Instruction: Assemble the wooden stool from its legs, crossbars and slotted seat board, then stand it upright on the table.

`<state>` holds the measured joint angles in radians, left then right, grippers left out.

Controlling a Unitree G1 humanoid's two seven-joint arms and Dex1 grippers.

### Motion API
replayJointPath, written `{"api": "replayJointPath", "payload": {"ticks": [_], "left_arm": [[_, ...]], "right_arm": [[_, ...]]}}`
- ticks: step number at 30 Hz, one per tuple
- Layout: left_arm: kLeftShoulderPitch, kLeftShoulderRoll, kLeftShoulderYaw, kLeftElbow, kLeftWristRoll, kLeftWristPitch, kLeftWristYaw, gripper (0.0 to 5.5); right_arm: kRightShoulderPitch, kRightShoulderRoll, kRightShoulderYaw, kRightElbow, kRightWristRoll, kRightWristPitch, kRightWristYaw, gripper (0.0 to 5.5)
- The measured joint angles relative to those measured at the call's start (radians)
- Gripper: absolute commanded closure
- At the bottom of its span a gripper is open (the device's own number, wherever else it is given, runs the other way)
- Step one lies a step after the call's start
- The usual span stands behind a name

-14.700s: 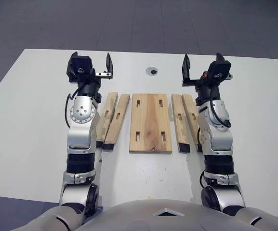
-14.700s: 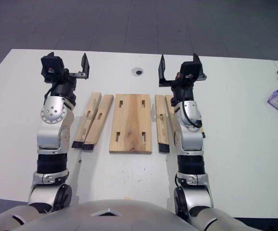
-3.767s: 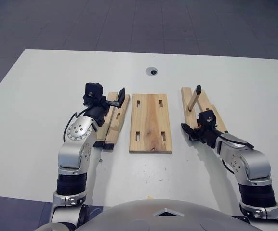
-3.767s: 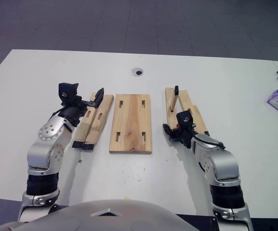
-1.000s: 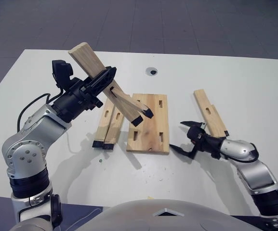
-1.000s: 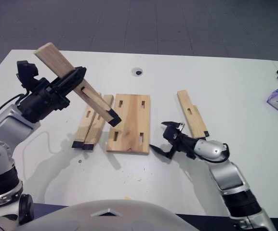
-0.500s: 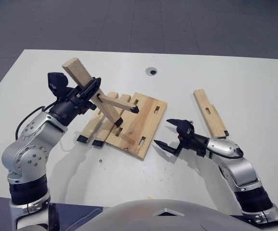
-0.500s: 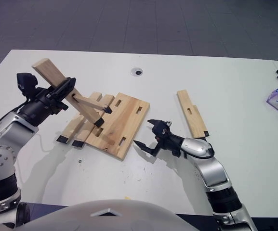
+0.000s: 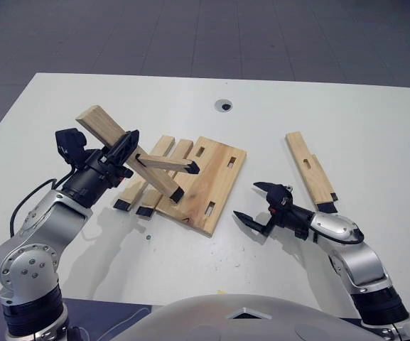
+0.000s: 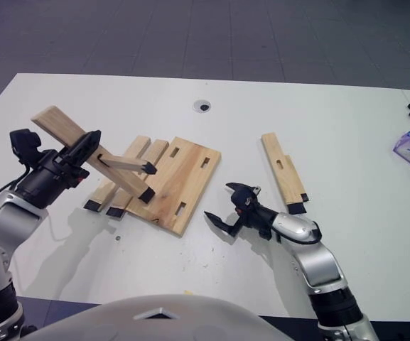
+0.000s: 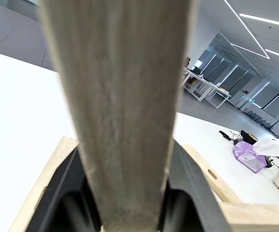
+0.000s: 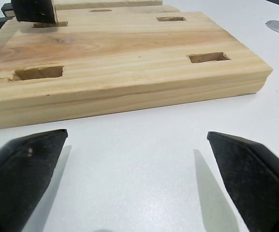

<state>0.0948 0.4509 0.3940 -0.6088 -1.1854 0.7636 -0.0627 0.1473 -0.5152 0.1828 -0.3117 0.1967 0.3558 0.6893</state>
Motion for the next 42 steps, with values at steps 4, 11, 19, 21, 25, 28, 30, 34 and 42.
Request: {"api": "replayJointPath", "payload": {"ticks": [4,11,19,21,25,28,30,34,42], "left_arm": [[-0.007,0.0,-0.01,0.025,0.034,-0.015,0.0,4.47],[-0.019,-0.021,-0.05,0.047,0.096,-0.063,-0.01,4.47],[-0.014,0.008,-0.23,-0.017,0.355,-0.19,-0.102,4.47],[0.003,0.008,-0.27,-0.018,0.418,-0.236,-0.124,4.47],[0.061,-0.01,-0.31,-0.005,0.49,-0.325,-0.157,4.47],[0.096,-0.026,-0.322,0.001,0.516,-0.381,-0.172,4.47],[0.126,-0.043,-0.324,0.003,0.527,-0.418,-0.175,4.47],[0.187,-0.066,-0.331,0.0,0.551,-0.488,-0.181,4.47],[0.073,-0.074,-0.343,0.062,0.613,-0.452,-0.161,4.47]], "right_arm": [[-0.002,0.001,-0.001,0.006,-0.004,-0.008,0.0,0.1],[-0.002,0.01,0.013,0.012,-0.011,-0.011,-0.009,0.1],[-0.005,0.021,0.024,-0.017,-0.012,0.004,-0.034,0.1],[-0.016,0.021,0.026,-0.018,-0.012,0.012,-0.034,0.1],[-0.027,0.021,0.027,-0.021,-0.012,0.014,-0.033,0.1],[-0.029,0.019,0.025,-0.021,-0.015,0.015,-0.034,0.1],[-0.029,0.018,0.024,-0.021,-0.017,0.015,-0.034,0.1],[-0.044,0.018,0.024,-0.009,-0.02,0.01,-0.033,0.1],[-0.102,0.024,0.014,0.059,-0.049,-0.022,-0.044,0.1]]}}
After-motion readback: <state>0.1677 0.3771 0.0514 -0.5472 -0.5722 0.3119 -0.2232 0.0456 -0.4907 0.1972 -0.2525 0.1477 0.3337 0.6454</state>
